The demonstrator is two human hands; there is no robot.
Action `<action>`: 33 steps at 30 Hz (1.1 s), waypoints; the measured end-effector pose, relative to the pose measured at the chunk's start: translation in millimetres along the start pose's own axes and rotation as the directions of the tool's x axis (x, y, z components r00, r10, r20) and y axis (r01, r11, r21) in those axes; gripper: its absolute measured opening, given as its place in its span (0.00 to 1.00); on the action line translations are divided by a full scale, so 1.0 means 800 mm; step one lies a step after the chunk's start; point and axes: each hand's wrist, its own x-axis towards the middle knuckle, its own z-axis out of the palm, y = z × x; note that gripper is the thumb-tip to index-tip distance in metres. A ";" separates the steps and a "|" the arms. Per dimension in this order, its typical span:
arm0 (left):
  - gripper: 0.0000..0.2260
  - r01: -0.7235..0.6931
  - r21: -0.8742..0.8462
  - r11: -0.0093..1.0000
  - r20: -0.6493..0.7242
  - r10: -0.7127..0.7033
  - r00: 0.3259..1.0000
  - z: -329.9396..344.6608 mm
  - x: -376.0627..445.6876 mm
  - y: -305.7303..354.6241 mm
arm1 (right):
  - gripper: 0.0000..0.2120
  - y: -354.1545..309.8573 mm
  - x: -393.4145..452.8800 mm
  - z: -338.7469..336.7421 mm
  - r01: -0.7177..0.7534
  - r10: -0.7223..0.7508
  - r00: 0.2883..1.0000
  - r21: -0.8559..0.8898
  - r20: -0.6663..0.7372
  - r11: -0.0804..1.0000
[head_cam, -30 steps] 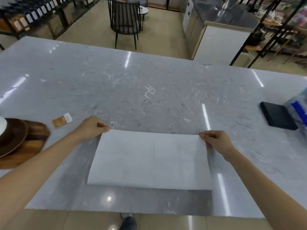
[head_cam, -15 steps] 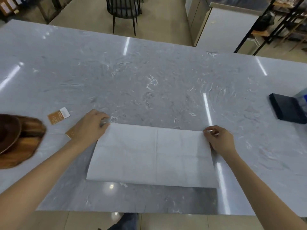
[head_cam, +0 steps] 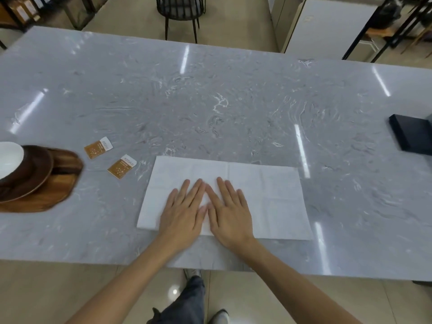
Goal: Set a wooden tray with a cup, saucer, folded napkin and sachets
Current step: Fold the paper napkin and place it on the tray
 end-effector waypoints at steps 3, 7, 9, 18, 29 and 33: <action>0.26 0.041 0.015 0.999 -0.063 -0.040 0.997 0.003 -0.008 -0.019 | 0.26 0.020 -0.006 -0.005 -0.054 0.053 0.999 -0.047 -0.008 0.997; 0.27 0.143 0.043 0.989 -0.097 -0.138 0.986 -0.001 -0.023 -0.056 | 0.29 0.087 -0.029 -0.032 -0.183 0.184 0.983 -0.118 -0.004 0.976; 0.29 0.167 0.033 0.985 -0.085 -0.163 0.983 -0.003 -0.028 -0.068 | 0.30 0.126 -0.038 -0.048 -0.256 0.258 0.966 -0.129 0.006 0.958; 0.31 0.179 0.023 0.984 -0.033 -0.179 0.983 -0.009 -0.028 -0.063 | 0.29 0.184 -0.075 -0.081 -0.416 0.413 0.909 -0.134 -0.052 0.900; 0.32 0.283 -0.002 0.959 0.002 -0.283 0.959 -0.004 -0.076 -0.029 | 0.26 0.105 -0.137 -0.049 -0.338 0.335 0.941 -0.097 -0.045 0.936; 0.33 0.323 0.073 0.943 0.017 -0.325 0.945 -0.009 -0.104 -0.006 | 0.27 0.154 -0.097 -0.068 -0.305 0.312 0.948 -0.105 0.057 0.947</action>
